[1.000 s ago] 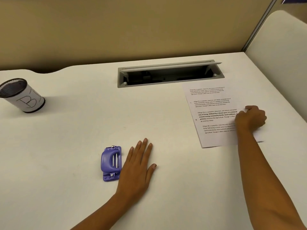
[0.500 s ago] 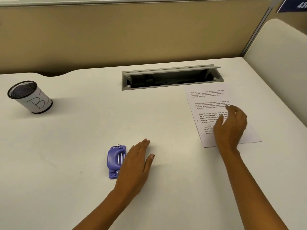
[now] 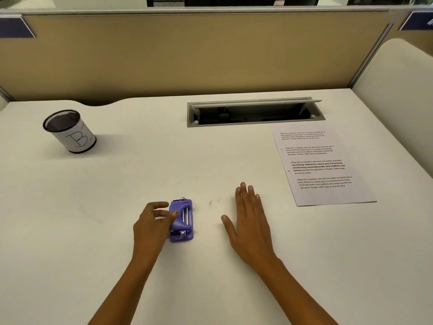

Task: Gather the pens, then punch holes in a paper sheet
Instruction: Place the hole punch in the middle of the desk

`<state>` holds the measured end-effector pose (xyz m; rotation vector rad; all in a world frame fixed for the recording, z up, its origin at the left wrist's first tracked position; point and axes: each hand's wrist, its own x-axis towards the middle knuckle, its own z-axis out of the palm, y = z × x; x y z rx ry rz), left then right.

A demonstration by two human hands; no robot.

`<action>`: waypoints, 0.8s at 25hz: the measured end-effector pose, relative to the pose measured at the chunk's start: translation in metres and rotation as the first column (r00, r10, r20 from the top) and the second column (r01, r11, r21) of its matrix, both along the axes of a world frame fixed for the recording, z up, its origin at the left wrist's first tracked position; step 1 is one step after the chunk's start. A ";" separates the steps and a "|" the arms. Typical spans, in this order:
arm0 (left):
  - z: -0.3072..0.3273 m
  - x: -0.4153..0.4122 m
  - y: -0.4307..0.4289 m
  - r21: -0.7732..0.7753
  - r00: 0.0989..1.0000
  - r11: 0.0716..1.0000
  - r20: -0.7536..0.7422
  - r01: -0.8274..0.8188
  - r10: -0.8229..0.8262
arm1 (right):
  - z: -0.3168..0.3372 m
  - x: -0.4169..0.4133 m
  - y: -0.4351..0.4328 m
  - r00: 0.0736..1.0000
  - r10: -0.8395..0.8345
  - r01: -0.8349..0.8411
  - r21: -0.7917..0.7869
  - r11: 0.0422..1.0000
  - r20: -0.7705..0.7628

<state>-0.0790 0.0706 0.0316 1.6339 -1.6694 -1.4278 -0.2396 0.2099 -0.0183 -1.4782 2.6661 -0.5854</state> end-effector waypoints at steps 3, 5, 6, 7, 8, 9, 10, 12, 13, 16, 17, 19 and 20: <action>-0.001 0.001 0.001 0.044 1.000 0.999 0.000 -0.005 0.005 | -0.012 0.005 0.000 1.000 0.001 -0.001 0.066 0.998 -0.008; -0.001 0.002 -0.001 0.078 1.000 0.997 -0.002 0.012 -0.012 | -0.016 0.006 0.000 1.000 -0.003 0.005 0.092 0.996 -0.017; -0.001 0.002 -0.002 0.095 1.000 0.995 -0.015 0.023 -0.022 | -0.017 0.007 0.001 1.000 -0.006 0.008 0.097 0.995 -0.021; -0.001 0.002 -0.003 0.109 0.999 0.993 -0.033 0.037 -0.033 | -0.018 0.006 0.001 1.000 -0.009 0.012 0.100 0.995 -0.023; -0.001 0.002 -0.005 0.121 0.998 0.992 -0.051 0.045 -0.039 | -0.019 0.007 0.001 1.000 -0.008 0.011 0.102 0.995 -0.027; 0.000 0.004 -0.006 0.130 0.997 0.990 -0.069 0.050 -0.041 | -0.019 0.007 0.000 1.000 -0.005 0.009 0.105 0.994 -0.031; 0.001 0.003 -0.006 0.131 0.995 0.990 -0.085 0.057 -0.046 | -0.020 0.006 0.001 0.999 -0.012 0.015 0.103 0.995 -0.033; 0.003 0.007 -0.007 0.123 0.992 0.991 -0.118 0.051 -0.037 | -0.019 0.006 0.002 0.999 -0.017 0.021 0.094 0.995 -0.039; 0.005 0.012 -0.009 0.119 0.991 0.992 -0.134 0.043 -0.027 | -0.019 0.007 0.001 0.999 -0.017 0.021 0.089 0.996 -0.042; 0.008 0.030 -0.016 0.120 0.986 0.993 -0.167 0.015 0.005 | -0.021 0.008 0.001 0.999 -0.016 0.020 0.084 0.996 -0.048; 0.009 0.037 -0.019 0.126 0.985 0.992 -0.173 0.002 0.020 | -0.021 0.008 0.001 0.999 -0.017 0.021 0.080 0.997 -0.050; 0.009 0.048 -0.023 0.136 0.984 0.990 -0.171 -0.028 0.051 | -0.021 0.007 0.000 0.998 -0.016 0.020 0.078 0.997 -0.055; 0.009 0.053 -0.025 0.140 0.985 0.989 -0.162 -0.040 0.063 | -0.021 0.008 0.000 0.998 -0.015 0.019 0.081 0.997 -0.056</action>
